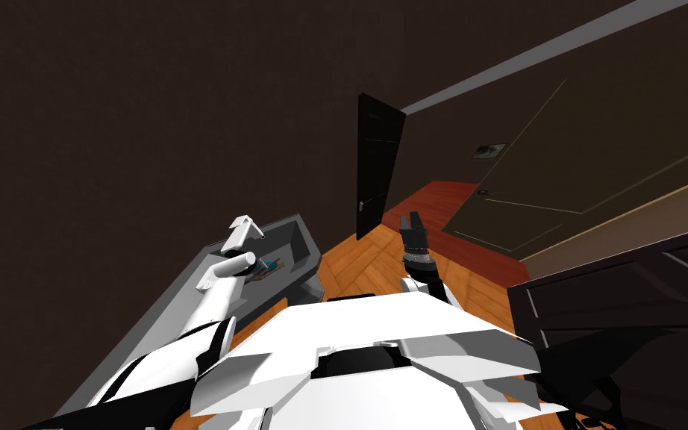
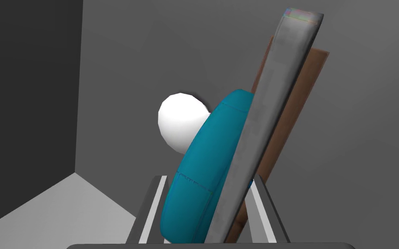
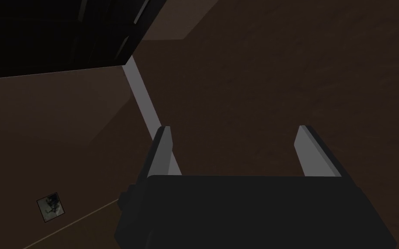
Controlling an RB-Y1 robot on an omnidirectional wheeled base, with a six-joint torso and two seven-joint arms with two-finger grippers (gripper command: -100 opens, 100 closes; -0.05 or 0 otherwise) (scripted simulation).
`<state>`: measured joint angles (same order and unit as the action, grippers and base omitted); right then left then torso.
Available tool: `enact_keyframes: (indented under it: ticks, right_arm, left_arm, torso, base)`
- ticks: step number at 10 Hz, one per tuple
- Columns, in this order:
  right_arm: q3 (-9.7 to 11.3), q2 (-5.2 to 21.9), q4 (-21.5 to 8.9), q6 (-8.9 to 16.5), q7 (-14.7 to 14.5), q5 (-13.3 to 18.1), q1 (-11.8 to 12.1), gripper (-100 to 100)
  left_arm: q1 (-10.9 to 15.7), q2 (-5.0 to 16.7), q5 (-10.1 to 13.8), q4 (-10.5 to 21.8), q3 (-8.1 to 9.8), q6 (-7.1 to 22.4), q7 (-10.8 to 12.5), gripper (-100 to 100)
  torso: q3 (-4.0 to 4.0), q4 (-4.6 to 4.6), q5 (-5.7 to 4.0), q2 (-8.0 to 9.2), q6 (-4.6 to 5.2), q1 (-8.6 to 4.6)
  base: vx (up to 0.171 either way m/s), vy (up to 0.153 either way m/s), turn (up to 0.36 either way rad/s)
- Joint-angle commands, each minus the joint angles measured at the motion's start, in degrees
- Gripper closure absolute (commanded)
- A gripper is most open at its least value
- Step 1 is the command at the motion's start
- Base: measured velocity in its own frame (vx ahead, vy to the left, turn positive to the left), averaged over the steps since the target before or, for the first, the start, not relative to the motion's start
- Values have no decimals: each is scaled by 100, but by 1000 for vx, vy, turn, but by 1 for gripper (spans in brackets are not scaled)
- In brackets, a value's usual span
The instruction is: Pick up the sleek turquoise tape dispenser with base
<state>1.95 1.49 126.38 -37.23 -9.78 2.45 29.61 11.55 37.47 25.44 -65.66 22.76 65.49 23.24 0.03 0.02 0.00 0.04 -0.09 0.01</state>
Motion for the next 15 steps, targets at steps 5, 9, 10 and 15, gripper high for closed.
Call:
enact_keyframes:
  ticks: [5,9,10,15]
  right_arm:
    - [-1,1,0,0,0,0,1,0]
    - [-1,0,0,0,0,0,1,0]
    - [0,0,0,0,0,0,0,0]
    - [-1,1,0,0,0,0,1,0]
  left_arm:
    - [-40,-169,-128,-471,-205,256,188,100]
    - [-39,-375,-286,-960,-480,516,384,100]
    - [-39,-478,-366,-1158,-617,645,482,100]
    - [-38,-788,-603,-1939,-1029,1034,775,100]
  torso:
    - [-3,-1,2,-6,-8,17]
    - [-3,-1,1,-7,-5,13]
    - [-1,1,-1,-4,2,8]
    - [-2,2,-3,-6,-2,10]
  base:
    - [16,25,91]
    - [30,38,115]
    - [29,35,163]
    - [40,48,152]
